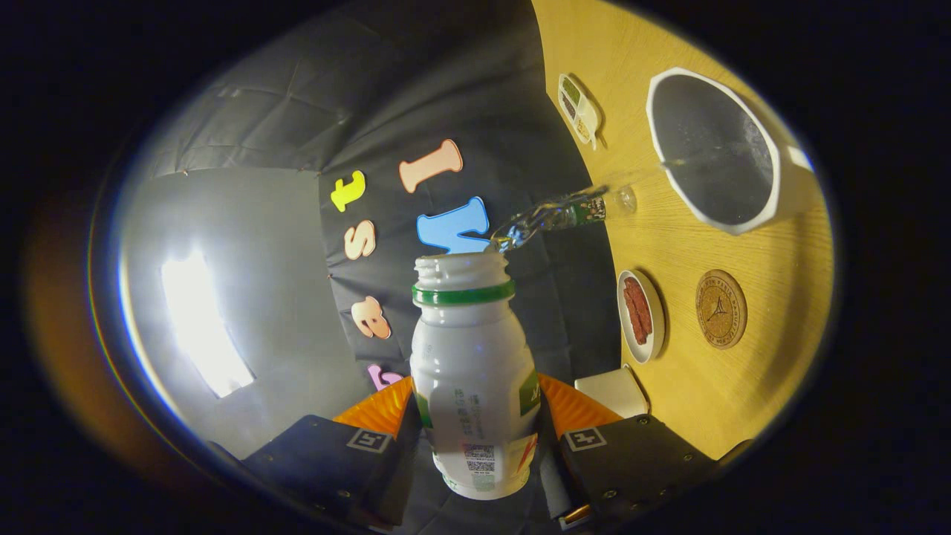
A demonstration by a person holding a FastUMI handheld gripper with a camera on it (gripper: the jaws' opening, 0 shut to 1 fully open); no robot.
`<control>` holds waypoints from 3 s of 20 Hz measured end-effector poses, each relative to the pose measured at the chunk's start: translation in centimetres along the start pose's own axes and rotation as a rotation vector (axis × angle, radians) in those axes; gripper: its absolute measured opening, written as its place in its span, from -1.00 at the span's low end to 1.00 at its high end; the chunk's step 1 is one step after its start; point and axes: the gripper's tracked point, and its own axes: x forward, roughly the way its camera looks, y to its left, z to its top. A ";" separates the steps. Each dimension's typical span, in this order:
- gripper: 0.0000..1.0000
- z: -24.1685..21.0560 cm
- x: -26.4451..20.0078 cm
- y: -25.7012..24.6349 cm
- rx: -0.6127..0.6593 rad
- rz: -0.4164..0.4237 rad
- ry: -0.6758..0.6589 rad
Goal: Take the bottle from table, then pour the juice into the cup, finally place the bottle on the coaster
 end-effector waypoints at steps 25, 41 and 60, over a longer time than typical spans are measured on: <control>0.38 -0.6 -0.1 0.2 0.051 0.004 -0.009; 0.38 -0.5 -0.1 0.3 0.094 0.006 -0.027; 0.38 0.8 -0.3 1.1 0.175 0.022 -0.081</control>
